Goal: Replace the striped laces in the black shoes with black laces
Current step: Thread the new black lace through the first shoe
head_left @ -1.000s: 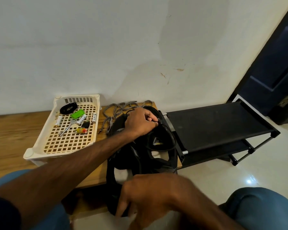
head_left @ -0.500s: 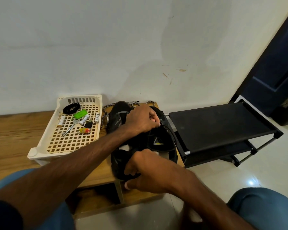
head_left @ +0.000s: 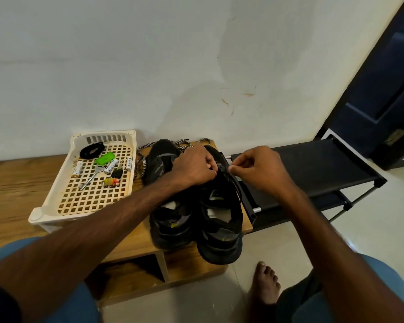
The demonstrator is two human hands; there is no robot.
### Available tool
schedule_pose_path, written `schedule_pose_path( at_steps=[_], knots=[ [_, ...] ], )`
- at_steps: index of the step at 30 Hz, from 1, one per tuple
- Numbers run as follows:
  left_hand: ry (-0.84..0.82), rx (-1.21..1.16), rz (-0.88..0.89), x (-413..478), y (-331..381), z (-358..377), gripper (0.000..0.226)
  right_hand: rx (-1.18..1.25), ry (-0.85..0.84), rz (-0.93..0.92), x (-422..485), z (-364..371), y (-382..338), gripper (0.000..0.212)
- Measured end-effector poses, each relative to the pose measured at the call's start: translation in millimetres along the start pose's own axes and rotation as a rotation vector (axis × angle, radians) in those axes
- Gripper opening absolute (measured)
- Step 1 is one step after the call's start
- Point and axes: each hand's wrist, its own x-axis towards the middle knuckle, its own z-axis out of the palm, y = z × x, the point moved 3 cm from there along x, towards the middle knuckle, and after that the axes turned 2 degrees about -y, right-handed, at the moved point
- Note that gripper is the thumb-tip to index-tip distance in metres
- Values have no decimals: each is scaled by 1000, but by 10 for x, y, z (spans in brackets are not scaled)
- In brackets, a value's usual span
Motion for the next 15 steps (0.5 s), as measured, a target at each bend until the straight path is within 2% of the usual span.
schedule_pose_path(
  at_steps=[3,7,15],
  knots=[
    [43,7,-24,-18,26,18,8,8,-147,28,-9,175,29,25],
    [82,30,-68,-55,50,41,7,-41,-105,47,-10,249,20,20],
    [123,67,-161,-68,-5,54,10,23,-145,87,7,210,29,29]
  ],
)
